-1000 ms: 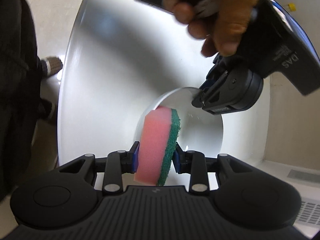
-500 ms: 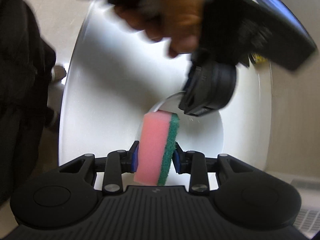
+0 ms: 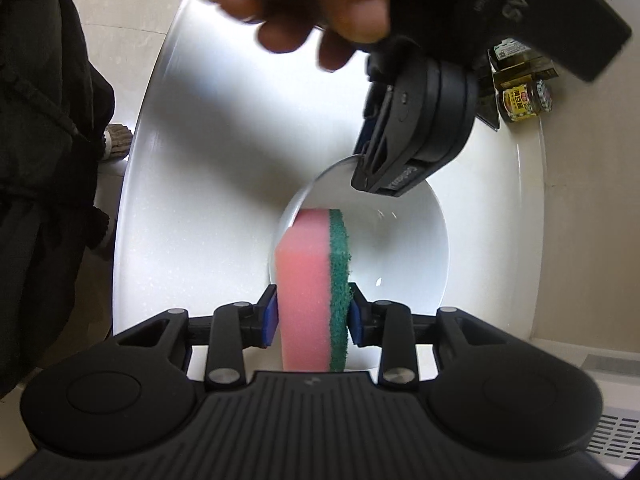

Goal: Clean bowl
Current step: 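Wipe the bowl interior once more with the sponge, right gripper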

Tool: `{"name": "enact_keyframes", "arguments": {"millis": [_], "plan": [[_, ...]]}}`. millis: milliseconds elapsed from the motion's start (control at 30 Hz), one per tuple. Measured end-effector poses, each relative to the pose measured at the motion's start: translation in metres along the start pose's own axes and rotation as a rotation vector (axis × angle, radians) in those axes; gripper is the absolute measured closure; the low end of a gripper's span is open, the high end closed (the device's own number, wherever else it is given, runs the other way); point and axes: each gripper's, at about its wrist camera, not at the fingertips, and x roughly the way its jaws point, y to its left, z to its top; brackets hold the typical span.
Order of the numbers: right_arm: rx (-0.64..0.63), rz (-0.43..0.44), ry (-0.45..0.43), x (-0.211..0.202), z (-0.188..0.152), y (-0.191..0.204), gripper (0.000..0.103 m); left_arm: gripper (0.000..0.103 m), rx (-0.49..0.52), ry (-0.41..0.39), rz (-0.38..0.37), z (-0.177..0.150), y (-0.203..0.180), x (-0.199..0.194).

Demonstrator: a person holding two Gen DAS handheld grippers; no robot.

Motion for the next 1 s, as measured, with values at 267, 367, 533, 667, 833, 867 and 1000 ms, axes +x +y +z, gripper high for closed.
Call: {"name": "enact_keyframes", "arguments": {"millis": [267, 367, 533, 667, 833, 867, 1000], "plan": [[-0.049, 0.02, -0.024, -0.012, 0.013, -0.002, 0.074, 0.091, 0.244, 0.114, -0.013, 0.042, -0.001, 0.018], [-0.045, 0.02, -0.018, -0.013, 0.015, -0.006, 0.074, 0.092, 0.236, 0.132, -0.008, 0.051, -0.002, 0.022], [0.011, 0.042, -0.039, -0.01, -0.02, 0.016, 0.074, 0.089, 0.095, 0.083, 0.019, 0.033, 0.005, 0.011], [0.007, 0.039, -0.053, -0.026, -0.036, -0.011, 0.074, 0.089, 0.07, 0.028, 0.074, 0.01, -0.006, 0.007], [-0.034, 0.02, -0.059, -0.032, -0.046, -0.008, 0.074, 0.09, 0.132, 0.005, 0.098, 0.005, -0.011, 0.012], [-0.045, 0.014, -0.062, -0.033, -0.045, -0.007, 0.074, 0.09, 0.16, 0.009, 0.096, 0.006, -0.011, 0.012], [-0.058, -0.013, -0.045, -0.037, -0.043, -0.003, 0.074, 0.09, 0.349, 0.088, 0.043, 0.032, -0.011, 0.02]]}}
